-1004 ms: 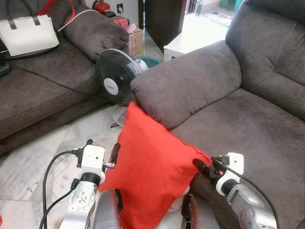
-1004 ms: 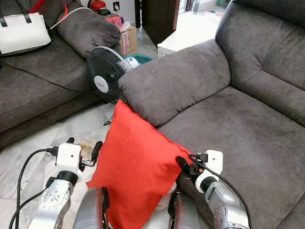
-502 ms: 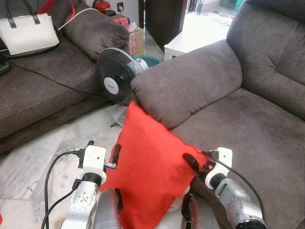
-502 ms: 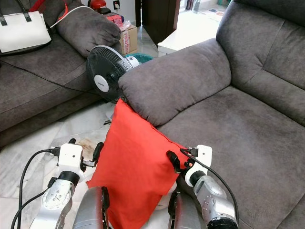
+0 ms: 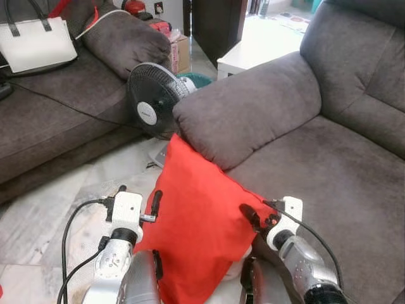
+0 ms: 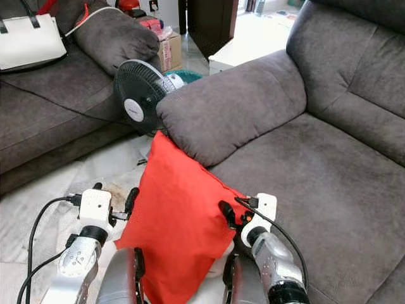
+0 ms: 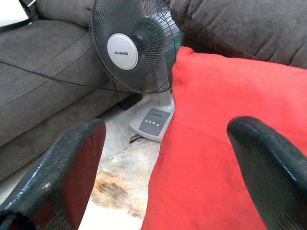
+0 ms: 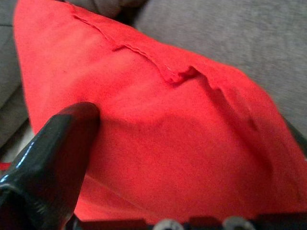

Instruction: Move the pillow to the sofa from floor

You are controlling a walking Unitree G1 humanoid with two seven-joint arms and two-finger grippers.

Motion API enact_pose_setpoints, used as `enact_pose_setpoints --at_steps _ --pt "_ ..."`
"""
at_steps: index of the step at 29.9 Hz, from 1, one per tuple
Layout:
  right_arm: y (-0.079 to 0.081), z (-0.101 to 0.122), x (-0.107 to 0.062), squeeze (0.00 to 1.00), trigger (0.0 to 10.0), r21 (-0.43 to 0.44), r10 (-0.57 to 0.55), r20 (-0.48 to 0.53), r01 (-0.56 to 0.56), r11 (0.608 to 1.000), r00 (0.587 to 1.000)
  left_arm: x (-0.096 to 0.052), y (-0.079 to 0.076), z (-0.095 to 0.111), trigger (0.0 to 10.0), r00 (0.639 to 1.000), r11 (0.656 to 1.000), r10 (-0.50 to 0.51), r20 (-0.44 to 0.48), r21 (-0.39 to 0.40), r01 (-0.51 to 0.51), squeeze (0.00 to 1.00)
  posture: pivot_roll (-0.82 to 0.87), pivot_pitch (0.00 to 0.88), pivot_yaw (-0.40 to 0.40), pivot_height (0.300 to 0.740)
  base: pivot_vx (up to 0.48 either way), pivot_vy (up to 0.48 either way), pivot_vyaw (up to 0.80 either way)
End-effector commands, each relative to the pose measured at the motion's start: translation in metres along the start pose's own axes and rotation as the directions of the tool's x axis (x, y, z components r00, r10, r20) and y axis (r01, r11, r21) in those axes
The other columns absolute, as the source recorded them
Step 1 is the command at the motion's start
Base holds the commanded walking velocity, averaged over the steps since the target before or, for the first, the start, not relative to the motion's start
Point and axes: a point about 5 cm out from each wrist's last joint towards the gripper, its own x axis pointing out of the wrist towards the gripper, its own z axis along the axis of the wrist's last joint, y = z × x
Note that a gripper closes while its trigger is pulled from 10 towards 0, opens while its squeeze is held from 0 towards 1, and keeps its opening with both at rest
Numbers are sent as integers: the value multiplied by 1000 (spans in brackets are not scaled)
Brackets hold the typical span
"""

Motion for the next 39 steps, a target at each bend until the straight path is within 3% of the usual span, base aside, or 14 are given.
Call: enact_pose_setpoints --at_steps 1,6,7,8,10,24,28,39 --pt "0 -1 0 0 10000 14 6 5 -6 1000 1000 0 -1 -3 10000 1000 1000 2 -9 0 -2 0 165 66 -49 561 0 0 0" --pt "0 -2 2 0 10000 16 18 7 -18 1000 1000 0 -1 -3 10000 1000 1000 0 -9 2 0 0 163 62 -48 561 0 0 0" --pt "0 -2 2 0 6196 16 18 7 -19 1000 1000 0 -1 -3 10000 1000 1000 -1 -10 2 1 0 163 62 -48 561 0 0 0" --pt "0 -2 2 0 353 18 26 8 -26 999 1000 0 -1 -3 10000 1000 1000 -2 -10 3 2 0 163 60 -48 561 0 0 0" --pt "1 -3 2 0 0 20 42 4 -42 999 999 1 -2 -3 10000 1000 1000 -5 -10 3 5 0 163 58 -48 561 0 0 0" --pt "-1 -8 1 0 0 1 60 -13 -60 998 998 2 -3 -3 10000 1000 1000 -11 -7 2 11 0 162 48 -49 561 0 0 0" --pt "-2 -8 1 0 0 -56 56 -15 -57 997 998 1 -3 -3 10000 1000 1000 -12 -9 2 12 0 161 53 -48 561 0 0 0" --pt "-1 -13 1 0 0 -55 37 -10 -37 998 999 0 -2 -4 10000 1000 1000 -17 -12 4 17 0 162 70 -39 561 0 0 0"
